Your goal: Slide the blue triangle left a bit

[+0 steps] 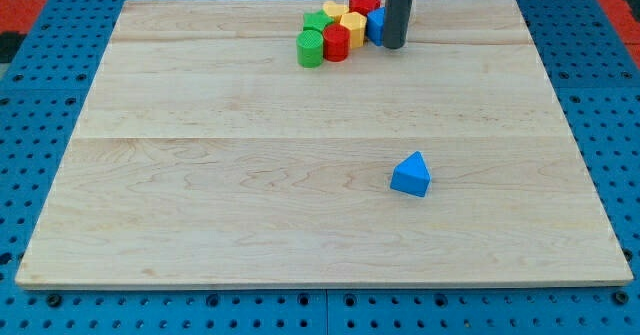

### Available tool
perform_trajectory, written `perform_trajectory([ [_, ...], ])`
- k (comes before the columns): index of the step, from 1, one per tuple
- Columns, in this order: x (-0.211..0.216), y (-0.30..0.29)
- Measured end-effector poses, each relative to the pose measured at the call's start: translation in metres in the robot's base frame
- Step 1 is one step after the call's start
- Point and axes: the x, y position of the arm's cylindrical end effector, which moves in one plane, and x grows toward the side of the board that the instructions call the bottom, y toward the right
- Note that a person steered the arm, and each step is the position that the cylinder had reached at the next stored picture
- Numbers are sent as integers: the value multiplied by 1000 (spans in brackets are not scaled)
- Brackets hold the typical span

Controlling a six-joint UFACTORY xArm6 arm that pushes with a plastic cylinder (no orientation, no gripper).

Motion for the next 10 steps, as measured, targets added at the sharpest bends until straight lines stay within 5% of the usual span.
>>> perform_trajectory([
  [6, 247, 36],
  [9, 208, -61],
  [10, 231, -62],
])
